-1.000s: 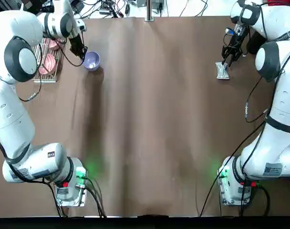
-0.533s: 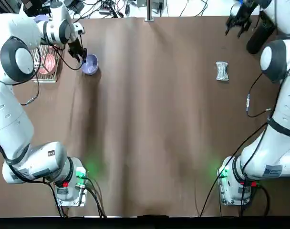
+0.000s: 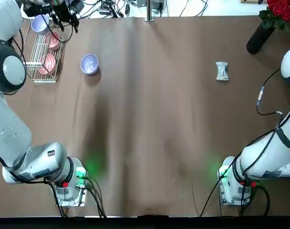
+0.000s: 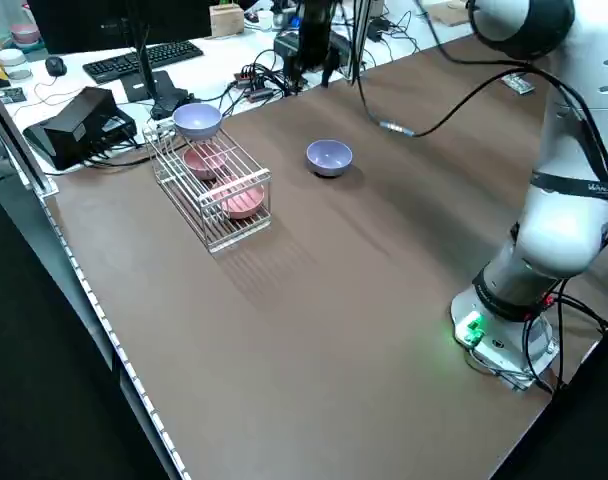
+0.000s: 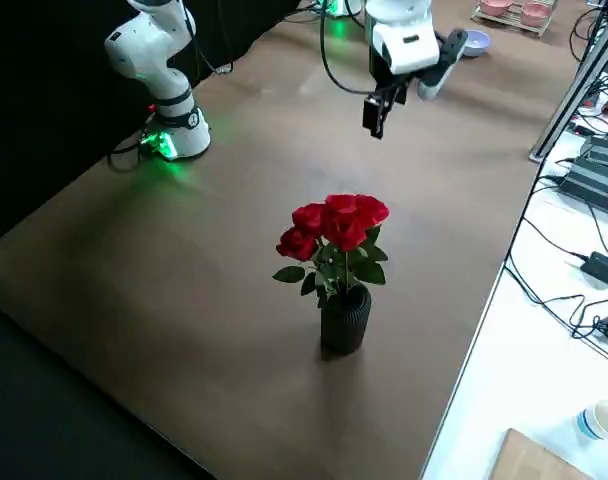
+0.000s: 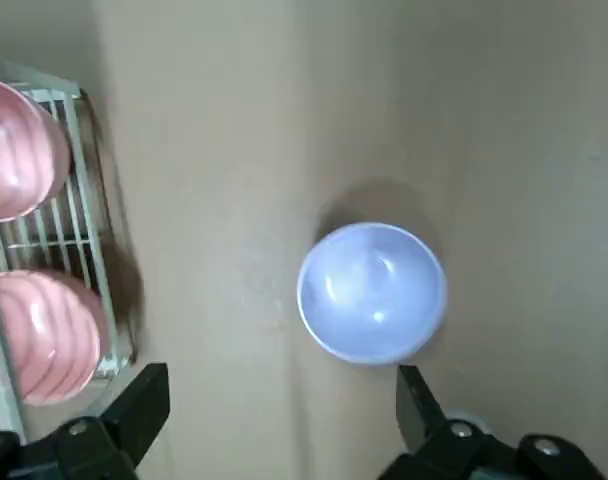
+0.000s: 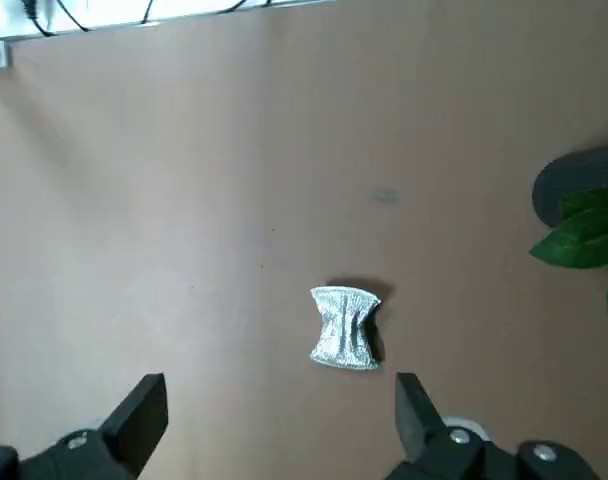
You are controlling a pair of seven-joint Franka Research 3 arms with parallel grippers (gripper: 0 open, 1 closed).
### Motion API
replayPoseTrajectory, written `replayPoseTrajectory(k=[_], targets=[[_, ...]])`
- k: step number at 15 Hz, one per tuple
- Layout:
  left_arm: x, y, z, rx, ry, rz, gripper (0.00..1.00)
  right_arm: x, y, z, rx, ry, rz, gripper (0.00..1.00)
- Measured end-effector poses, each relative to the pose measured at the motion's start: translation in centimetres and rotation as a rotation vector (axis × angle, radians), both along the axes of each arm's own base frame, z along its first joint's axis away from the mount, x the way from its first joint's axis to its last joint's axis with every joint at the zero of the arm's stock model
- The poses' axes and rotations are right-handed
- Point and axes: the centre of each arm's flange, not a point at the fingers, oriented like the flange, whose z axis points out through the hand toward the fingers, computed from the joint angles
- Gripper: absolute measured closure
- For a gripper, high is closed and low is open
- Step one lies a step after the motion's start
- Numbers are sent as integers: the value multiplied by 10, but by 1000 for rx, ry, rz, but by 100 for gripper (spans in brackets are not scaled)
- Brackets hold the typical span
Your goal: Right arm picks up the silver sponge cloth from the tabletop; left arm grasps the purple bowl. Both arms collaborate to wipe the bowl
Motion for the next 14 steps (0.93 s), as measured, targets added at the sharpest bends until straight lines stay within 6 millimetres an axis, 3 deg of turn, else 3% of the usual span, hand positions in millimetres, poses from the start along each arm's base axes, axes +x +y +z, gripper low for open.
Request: replayPoseTrajectory(k=[3,6,9,14], targets=[[-21,-23,72,6,-7,-11,0,-9,15,24,-41,-24,31,0],[-43,-27,121,12,-45,-4,0,-24,13,53,-141,-49,34,0],[-48,-16,133,12,-62,37,0,-42,7,75,-153,-49,17,0],[-47,-7,132,-48,-55,150,0,-48,3,74,-174,-25,9,0]])
